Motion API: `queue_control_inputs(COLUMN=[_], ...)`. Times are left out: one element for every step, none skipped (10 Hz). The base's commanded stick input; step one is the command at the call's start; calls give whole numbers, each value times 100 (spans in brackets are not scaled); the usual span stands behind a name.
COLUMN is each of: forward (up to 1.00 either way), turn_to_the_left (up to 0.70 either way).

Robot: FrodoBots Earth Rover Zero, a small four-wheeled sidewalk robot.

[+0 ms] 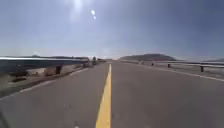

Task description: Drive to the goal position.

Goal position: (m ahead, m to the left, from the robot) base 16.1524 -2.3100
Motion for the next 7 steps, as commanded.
queue_control_inputs(forward=[85, 85, 85, 85, 85, 85, 85], turn_to_the_left=[0, 0, 0, 0, 0, 0, 0])
